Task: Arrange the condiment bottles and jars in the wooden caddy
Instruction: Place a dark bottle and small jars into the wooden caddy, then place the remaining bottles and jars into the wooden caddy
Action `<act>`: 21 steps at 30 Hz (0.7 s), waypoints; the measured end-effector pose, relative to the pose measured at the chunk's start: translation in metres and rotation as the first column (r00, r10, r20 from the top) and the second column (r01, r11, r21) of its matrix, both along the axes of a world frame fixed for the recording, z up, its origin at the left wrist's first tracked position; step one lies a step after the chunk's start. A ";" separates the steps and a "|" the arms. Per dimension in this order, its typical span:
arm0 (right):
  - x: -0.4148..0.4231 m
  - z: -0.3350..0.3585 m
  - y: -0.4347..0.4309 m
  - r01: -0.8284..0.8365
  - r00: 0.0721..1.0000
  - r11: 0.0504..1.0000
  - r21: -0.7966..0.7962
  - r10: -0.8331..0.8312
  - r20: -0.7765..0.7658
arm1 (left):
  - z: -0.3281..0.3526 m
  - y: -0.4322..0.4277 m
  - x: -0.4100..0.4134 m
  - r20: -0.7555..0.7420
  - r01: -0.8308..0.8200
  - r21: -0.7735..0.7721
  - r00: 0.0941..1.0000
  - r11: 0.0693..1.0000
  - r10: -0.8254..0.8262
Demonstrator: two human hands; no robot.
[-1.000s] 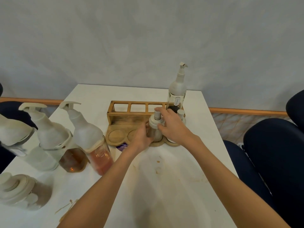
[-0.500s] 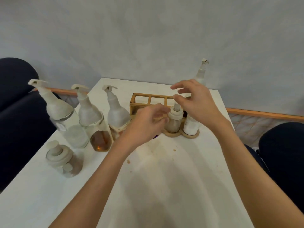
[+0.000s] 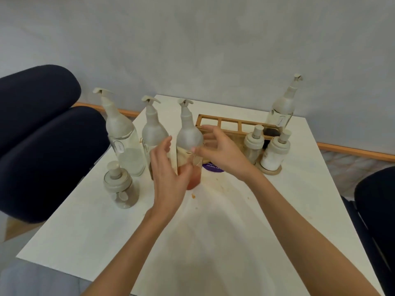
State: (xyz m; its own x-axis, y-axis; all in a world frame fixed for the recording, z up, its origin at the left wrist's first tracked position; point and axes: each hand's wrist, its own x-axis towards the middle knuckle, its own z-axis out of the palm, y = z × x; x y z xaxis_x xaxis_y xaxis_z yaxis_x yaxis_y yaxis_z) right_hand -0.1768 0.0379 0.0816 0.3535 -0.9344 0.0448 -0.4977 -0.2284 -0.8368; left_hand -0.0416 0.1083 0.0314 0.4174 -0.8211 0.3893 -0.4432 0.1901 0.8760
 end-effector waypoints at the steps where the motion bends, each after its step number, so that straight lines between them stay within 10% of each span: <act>1: 0.005 -0.004 0.001 -0.004 1.000 1.000 0.007 0.003 0.024 | -0.008 0.000 0.001 -0.007 0.017 0.044 1.000 0.999 -0.017; 21: -0.001 -0.018 0.035 0.183 0.983 0.972 -0.148 -0.181 0.029 | -0.036 -0.008 -0.008 -0.285 0.418 0.218 0.891 0.882 -0.352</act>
State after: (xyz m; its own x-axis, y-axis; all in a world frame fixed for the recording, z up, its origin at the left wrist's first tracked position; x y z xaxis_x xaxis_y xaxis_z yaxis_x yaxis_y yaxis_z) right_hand -0.1774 0.0726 0.0638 0.1765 -0.9652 0.1931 -0.5297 -0.2585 -0.8079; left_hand -0.0497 0.1004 -0.0051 0.0973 -0.9931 0.0655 -0.1622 0.0491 0.9855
